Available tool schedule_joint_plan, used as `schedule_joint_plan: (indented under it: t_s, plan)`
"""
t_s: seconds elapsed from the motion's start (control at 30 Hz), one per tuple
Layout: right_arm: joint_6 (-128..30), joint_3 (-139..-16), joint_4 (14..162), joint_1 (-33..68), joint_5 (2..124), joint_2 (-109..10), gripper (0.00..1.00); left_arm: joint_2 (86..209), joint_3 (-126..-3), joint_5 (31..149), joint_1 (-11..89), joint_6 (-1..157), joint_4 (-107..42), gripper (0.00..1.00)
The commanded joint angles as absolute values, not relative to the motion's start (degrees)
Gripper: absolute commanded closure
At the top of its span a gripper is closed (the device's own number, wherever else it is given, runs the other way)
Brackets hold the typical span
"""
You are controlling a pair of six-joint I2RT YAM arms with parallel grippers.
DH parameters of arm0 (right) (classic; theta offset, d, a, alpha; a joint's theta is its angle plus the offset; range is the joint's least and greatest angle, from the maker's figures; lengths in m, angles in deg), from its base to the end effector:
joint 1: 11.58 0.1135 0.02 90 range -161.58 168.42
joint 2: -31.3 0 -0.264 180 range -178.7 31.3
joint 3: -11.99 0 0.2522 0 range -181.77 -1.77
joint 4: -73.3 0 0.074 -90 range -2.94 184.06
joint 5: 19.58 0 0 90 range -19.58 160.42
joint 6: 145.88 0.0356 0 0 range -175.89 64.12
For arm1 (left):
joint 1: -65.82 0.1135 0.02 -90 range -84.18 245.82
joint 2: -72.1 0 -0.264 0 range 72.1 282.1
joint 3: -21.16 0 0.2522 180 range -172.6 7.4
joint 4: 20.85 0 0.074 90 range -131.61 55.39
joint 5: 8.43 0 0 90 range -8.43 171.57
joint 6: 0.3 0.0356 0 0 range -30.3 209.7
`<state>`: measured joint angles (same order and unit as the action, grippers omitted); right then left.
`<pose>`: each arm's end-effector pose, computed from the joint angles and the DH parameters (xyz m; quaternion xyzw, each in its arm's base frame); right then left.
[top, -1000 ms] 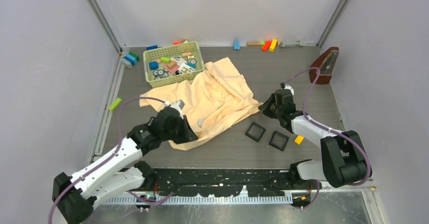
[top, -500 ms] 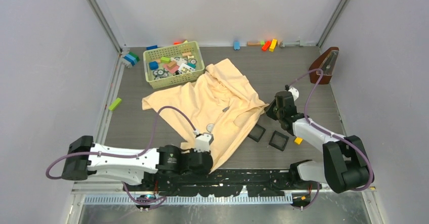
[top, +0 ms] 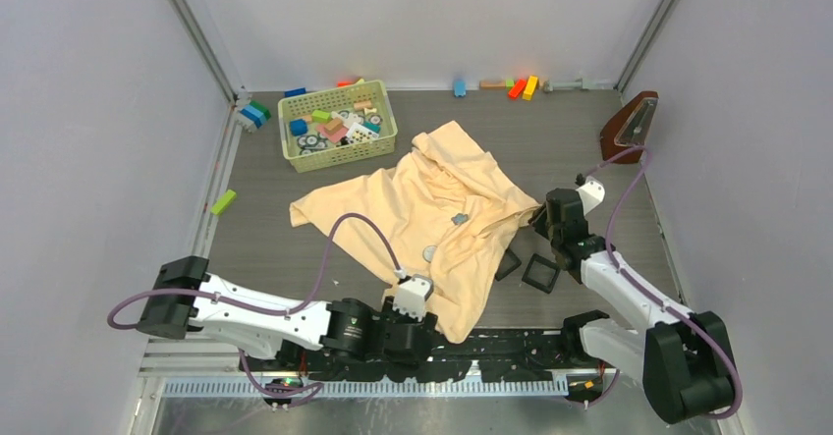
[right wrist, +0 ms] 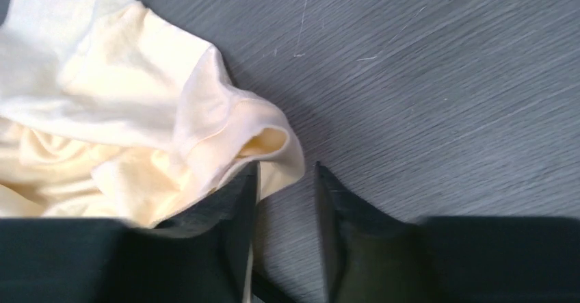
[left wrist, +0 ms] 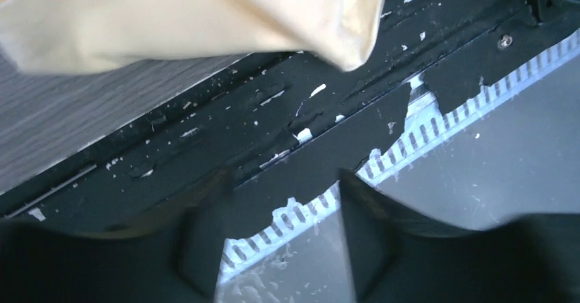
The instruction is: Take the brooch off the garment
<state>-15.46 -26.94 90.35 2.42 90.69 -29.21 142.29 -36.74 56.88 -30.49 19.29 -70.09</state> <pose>0.2053 0.0385 0.1835 0.2770 0.8462 0.0541 0.4520 -0.0102 -0.2279 0.2147 0.1610 0.9346 -0.2146 0.2336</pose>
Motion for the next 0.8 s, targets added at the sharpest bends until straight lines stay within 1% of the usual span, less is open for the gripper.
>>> schedule_joint_plan:
  t_s: [0.0, 0.03, 0.07, 0.1, 0.17, 0.23, 0.27, 0.37, 0.47, 0.67, 0.77]
  plan:
    - [-17.2, -25.0, 84.8, 2.0, 93.2, -24.6, 0.42, 137.1, -39.1, 54.5, -30.9, 23.7, -72.4, 0.29]
    - [-17.9, -24.7, 84.2, 2.0, 92.6, -24.1, 0.38, 134.8, -39.2, 53.9, -30.8, 24.6, -73.5, 0.24]
    - [-18.3, -24.2, 83.0, 2.0, 91.2, -23.3, 0.34, 132.3, -39.3, 53.0, -30.7, 25.0, -75.2, 0.21]
    - [-19.1, -24.2, 82.6, 2.0, 90.3, -22.9, 0.33, 129.7, -39.3, 51.7, -30.5, 25.0, -77.1, 0.2]
    - [-20.2, -24.3, 81.7, 2.1, 86.9, -21.8, 0.31, 124.1, -39.0, 49.1, -28.9, 23.9, -82.9, 0.2]
    - [-21.4, -24.5, 80.8, 2.2, 84.7, -21.2, 0.27, 118.0, -38.3, 47.7, -25.6, 23.5, -87.0, 0.2]
    - [-22.1, -25.0, 80.6, 2.3, 84.2, -21.5, 0.22, 114.0, -37.7, 47.6, -23.5, 24.2, -87.7, 0.2]
    - [-22.8, -28.1, 82.7, 2.8, 82.5, -24.2, 0.18, 107.8, -36.7, 48.5, -16.7, 28.2, -87.7, 0.21]
    - [-23.9, -33.4, 85.1, 4.4, 82.7, -28.9, 0.18, 109.2, -37.9, 49.4, -10.6, 31.9, -88.7, 0.21]
    - [-24.3, -42.1, 89.5, 10.0, 82.0, -39.5, 0.22, 122.5, -43.0, 51.1, -0.9, 42.6, -85.7, 0.2]
    - [-23.2, -45.5, 90.3, 11.0, 80.2, -44.0, 0.25, 126.4, -42.3, 53.7, 6.1, 48.2, -79.4, 0.2]
